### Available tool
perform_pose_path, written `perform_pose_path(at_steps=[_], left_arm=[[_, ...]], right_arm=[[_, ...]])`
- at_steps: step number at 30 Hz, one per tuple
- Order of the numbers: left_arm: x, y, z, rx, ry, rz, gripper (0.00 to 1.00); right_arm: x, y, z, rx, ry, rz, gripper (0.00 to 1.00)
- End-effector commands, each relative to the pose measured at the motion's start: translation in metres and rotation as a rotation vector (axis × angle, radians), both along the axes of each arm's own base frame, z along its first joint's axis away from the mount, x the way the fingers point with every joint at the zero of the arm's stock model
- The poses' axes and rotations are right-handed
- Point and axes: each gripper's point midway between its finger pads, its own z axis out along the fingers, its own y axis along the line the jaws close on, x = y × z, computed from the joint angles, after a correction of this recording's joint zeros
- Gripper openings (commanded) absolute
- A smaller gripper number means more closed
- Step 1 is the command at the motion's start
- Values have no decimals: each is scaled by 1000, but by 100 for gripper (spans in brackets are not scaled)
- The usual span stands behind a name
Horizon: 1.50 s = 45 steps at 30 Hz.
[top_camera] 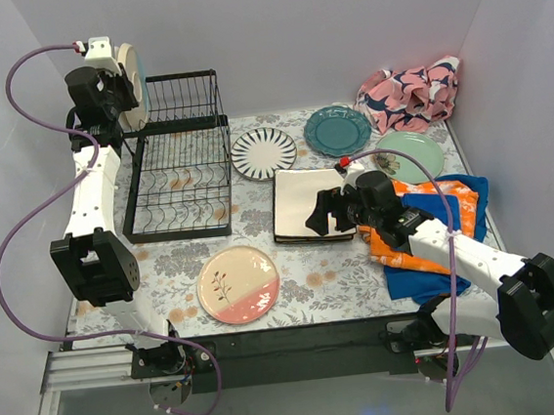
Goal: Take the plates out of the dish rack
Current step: Unload the plate from the dish rack.
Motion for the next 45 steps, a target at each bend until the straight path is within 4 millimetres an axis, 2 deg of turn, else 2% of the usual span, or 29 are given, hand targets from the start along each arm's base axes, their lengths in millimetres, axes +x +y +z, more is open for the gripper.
perform_pose_path(at_steps=[1, 12, 22, 34, 45], left_arm=[[-14, -26, 65, 9, -146, -78, 0], [-9, -29, 86, 6, -190, -92, 0], [-3, -30, 81, -3, -169, -99, 0], [-14, -39, 114, 18, -241, -141, 0], [-7, -32, 113, 46, -242, -104, 0]], right_arm=[[11, 8, 25, 26, -75, 0, 95], [11, 10, 24, 18, -77, 6, 95], [11, 10, 24, 12, -84, 5, 95], [10, 13, 19, -2, -76, 15, 96], [12, 13, 18, -9, -75, 13, 95]])
